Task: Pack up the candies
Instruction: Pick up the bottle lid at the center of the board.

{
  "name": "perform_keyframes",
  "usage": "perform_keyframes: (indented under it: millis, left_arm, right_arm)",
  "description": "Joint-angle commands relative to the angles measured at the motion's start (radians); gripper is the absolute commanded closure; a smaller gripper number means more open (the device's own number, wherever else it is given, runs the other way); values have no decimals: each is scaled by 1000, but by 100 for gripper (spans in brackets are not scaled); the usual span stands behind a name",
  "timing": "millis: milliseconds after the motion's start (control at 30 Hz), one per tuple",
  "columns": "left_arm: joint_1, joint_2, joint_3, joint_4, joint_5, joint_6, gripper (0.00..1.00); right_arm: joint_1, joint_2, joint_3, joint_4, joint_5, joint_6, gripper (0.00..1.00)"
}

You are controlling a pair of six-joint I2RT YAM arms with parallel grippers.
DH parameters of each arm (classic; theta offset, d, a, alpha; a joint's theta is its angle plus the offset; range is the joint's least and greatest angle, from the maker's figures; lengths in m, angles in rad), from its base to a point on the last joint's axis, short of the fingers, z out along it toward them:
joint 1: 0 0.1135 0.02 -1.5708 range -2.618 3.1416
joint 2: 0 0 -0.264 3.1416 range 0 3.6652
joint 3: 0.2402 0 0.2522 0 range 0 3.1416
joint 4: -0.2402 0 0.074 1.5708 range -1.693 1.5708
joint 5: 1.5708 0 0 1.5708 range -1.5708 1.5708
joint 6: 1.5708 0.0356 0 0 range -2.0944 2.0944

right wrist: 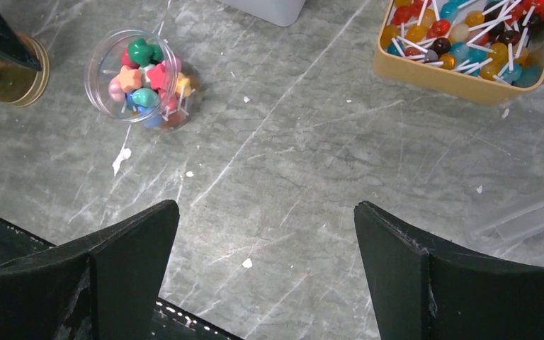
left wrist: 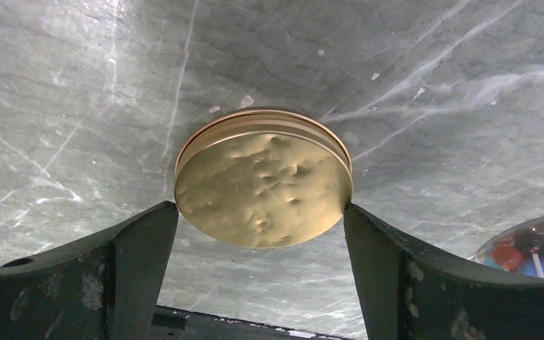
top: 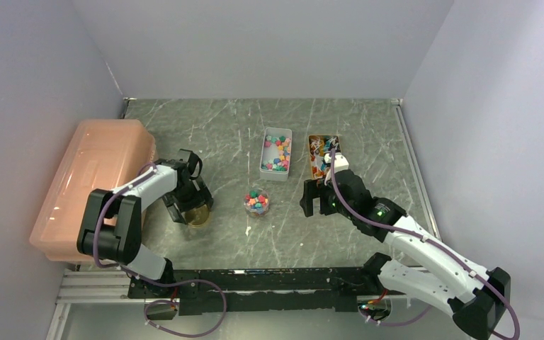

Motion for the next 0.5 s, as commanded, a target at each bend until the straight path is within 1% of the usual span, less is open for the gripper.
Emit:
perform_keyframes:
  millis: [0, 100, 467]
  left_arm:
    - [5, -6, 34, -17, -36, 18, 7]
    - [4, -11, 40, -16, -43, 20, 7]
    - [4, 49, 53, 12, -39, 35, 7]
  right_arm:
    - [5, -2, -4, 44, -8, -16, 0]
    - [4, -5, -6, 45, -6, -18, 0]
    - [4, -30, -19, 32, 3, -15, 0]
